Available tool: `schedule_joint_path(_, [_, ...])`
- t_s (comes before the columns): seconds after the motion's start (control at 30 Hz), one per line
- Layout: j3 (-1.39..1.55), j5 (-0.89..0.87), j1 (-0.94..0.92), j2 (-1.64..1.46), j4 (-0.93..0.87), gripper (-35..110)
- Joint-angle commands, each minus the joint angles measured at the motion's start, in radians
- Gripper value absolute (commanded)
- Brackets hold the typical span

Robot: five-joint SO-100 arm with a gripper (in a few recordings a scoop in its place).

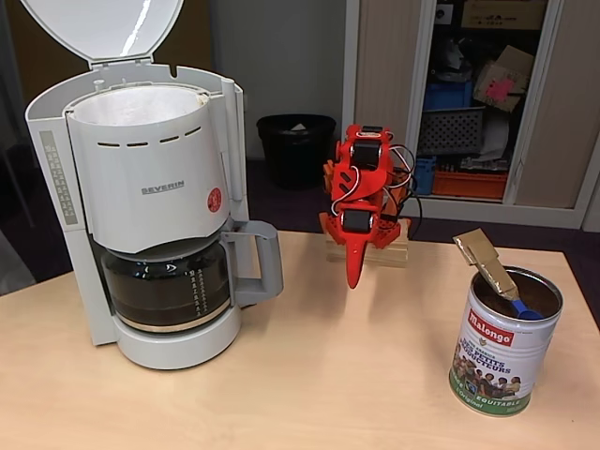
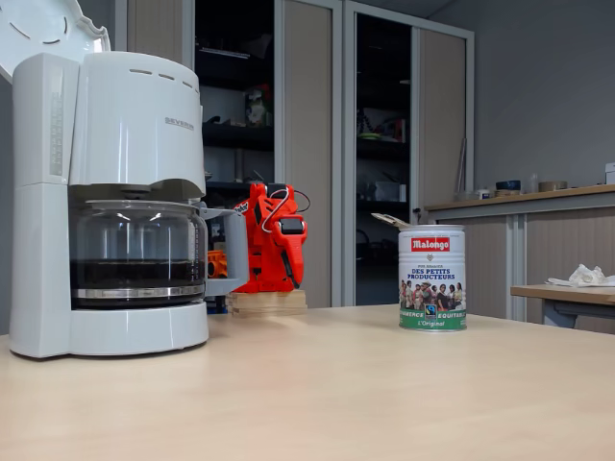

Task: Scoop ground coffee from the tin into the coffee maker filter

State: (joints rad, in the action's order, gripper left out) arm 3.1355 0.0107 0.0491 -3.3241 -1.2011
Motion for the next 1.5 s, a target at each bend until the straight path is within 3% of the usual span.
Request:
schedule_joint_path(0.0, [0.006, 0.017, 0.020, 0.000, -0.014, 0])
schedule_joint_path(0.97, [0.006, 0.012, 0.015, 0.000, -0.005, 0])
schedule_joint_path(1.2, [0.006, -0.360, 0.020, 0.000, 0.252, 0])
schedule_joint_path(1.33, [0.003, -0.222, 0.061, 0.000, 0.383, 0])
schedule_joint_path(1.47, [-0.012, -0.213, 0.072, 0.000, 0.480, 0])
